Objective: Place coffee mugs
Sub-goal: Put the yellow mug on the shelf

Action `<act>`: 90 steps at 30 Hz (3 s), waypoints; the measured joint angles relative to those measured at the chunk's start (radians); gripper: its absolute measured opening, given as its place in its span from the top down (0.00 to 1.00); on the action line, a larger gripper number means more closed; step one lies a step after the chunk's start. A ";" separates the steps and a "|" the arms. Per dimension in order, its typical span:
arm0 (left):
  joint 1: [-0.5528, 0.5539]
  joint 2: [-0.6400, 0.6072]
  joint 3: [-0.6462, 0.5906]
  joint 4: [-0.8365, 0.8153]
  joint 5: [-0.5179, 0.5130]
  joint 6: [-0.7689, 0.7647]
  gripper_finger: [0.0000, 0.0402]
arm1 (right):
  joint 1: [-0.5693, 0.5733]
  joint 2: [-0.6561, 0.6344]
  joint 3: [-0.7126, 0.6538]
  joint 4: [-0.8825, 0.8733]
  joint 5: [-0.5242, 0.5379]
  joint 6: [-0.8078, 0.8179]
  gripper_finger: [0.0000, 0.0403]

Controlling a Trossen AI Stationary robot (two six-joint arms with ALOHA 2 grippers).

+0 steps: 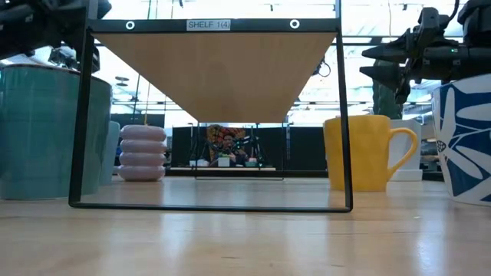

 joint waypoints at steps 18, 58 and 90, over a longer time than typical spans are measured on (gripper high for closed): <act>0.002 0.001 0.017 -0.039 -0.138 0.155 0.91 | 0.000 0.034 0.107 -0.114 -0.125 -0.143 0.51; 0.080 0.375 0.444 -0.597 -0.157 0.142 0.91 | 0.366 0.548 0.750 -1.084 0.186 -0.189 0.54; 0.102 0.452 0.452 -0.550 -0.128 0.154 0.70 | 0.631 0.970 0.912 -1.431 0.156 0.275 0.57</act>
